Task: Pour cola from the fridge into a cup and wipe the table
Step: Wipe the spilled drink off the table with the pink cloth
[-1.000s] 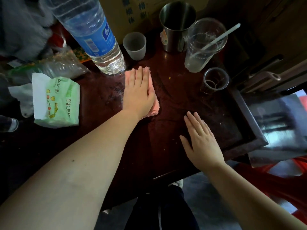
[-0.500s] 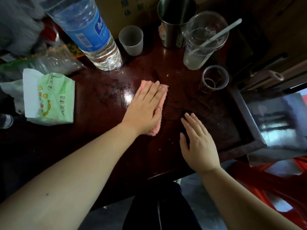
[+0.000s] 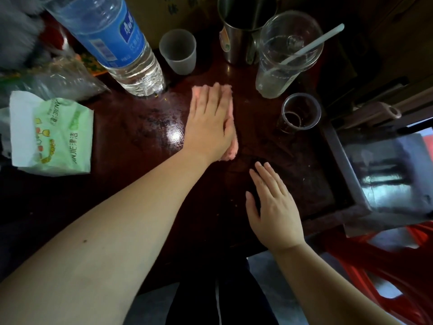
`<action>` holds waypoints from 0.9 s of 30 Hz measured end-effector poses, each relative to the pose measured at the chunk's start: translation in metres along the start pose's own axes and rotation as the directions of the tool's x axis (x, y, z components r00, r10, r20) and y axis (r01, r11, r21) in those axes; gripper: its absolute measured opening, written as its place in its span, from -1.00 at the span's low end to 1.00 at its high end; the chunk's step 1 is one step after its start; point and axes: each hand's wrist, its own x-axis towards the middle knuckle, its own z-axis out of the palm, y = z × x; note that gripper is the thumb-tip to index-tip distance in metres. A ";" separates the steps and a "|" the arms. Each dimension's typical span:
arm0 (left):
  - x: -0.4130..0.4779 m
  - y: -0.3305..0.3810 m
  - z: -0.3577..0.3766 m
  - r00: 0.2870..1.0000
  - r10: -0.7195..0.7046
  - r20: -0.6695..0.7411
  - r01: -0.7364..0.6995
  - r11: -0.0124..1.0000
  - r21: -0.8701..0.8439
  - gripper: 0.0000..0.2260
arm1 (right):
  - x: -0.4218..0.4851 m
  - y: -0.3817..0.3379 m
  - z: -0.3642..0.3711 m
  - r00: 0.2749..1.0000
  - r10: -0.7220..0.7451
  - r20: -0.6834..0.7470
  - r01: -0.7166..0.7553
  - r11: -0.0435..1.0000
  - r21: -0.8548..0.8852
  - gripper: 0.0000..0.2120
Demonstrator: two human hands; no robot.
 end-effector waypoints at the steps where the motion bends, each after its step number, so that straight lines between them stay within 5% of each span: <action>1: -0.007 0.000 -0.001 0.997 0.075 0.010 -0.075 0.997 -0.007 -0.44 | 0.000 0.000 0.000 1.000 0.001 0.000 -0.001 1.000 -0.005 -0.56; 4: -0.029 0.004 -0.003 0.984 0.174 0.025 -0.173 0.985 -0.027 -0.45 | 0.000 0.000 0.001 1.000 0.002 0.000 -0.002 1.000 -0.011 -0.57; 11: -0.048 0.004 -0.004 0.992 0.104 0.076 -0.106 0.994 0.024 -0.42 | 0.000 -0.001 0.001 1.000 0.009 0.008 -0.009 1.000 -0.017 -0.57; 27: -0.119 -0.090 -0.020 0.913 -0.408 -0.009 0.408 0.912 0.035 -0.43 | -0.001 -0.001 0.002 1.000 0.000 -0.026 -0.001 1.000 -0.018 -0.55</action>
